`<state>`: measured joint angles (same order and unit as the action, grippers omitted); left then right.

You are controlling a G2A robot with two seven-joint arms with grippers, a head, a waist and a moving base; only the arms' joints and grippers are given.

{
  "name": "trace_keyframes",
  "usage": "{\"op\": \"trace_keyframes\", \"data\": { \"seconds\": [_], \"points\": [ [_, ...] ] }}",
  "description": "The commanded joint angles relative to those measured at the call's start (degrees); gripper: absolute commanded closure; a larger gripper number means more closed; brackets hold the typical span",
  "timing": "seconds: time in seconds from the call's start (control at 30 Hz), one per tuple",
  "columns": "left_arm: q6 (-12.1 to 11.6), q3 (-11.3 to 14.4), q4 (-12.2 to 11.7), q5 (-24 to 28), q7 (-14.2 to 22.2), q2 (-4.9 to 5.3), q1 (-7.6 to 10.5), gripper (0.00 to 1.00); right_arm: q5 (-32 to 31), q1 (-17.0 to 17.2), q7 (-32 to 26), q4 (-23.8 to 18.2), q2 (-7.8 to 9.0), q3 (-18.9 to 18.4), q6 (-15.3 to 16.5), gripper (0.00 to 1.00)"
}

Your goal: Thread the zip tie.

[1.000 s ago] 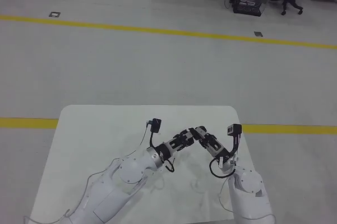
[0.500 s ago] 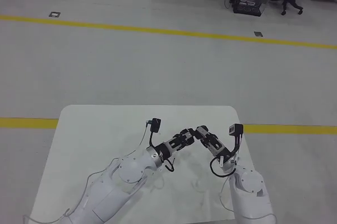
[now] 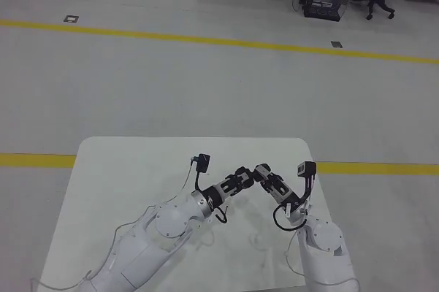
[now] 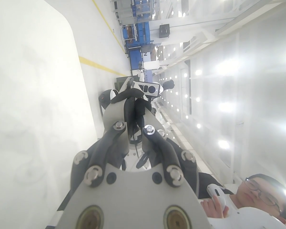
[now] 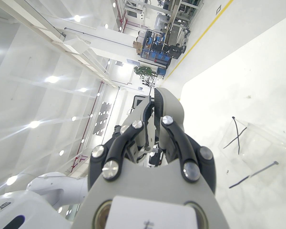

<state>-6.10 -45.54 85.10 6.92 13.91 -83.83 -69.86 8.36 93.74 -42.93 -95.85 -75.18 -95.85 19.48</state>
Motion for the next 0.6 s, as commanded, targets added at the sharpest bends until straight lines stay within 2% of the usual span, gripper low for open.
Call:
{"op": "trace_keyframes", "data": {
  "seconds": [0.0, 0.03, 0.07, 0.43, 0.47, 0.5, 0.53, 0.57],
  "points": [
    [-0.03, 0.03, -0.02, -0.02, -0.07, 0.01, 0.04, 1.00, 0.25, -0.05, -0.02, -0.08, 0.02, -0.07, 0.00, 0.67],
    [-0.04, 0.05, -0.03, -0.03, -0.09, 0.01, 0.06, 1.00, 0.36, -0.05, 0.01, -0.10, 0.03, -0.10, 0.00, 0.52],
    [-0.05, 0.05, -0.03, -0.06, -0.11, 0.02, 0.08, 1.00, 0.47, -0.05, 0.04, -0.11, 0.03, -0.13, 0.00, 0.00],
    [0.09, 0.18, -0.07, -0.06, -0.01, 0.11, 0.18, 1.00, 1.03, -0.24, 0.75, 0.18, 0.11, -1.11, 0.00, 0.00],
    [0.10, 0.20, -0.07, -0.03, 0.02, 0.12, 0.17, 1.00, 1.06, -0.29, 0.73, 0.24, 0.11, -1.11, 0.00, 0.11],
    [0.12, 0.22, -0.07, -0.01, 0.05, 0.12, 0.17, 1.00, 1.08, -0.35, 0.71, 0.30, 0.11, -1.11, 0.00, 0.30],
    [0.15, 0.25, -0.08, -0.01, 0.09, 0.13, 0.17, 1.00, 1.10, -0.45, 0.69, 0.38, 0.10, -1.07, 0.00, 0.55],
    [0.17, 0.26, -0.08, -0.01, 0.11, 0.14, 0.16, 1.00, 1.11, -0.53, 0.69, 0.43, 0.10, -1.02, 0.00, 0.59]
  ]
}}
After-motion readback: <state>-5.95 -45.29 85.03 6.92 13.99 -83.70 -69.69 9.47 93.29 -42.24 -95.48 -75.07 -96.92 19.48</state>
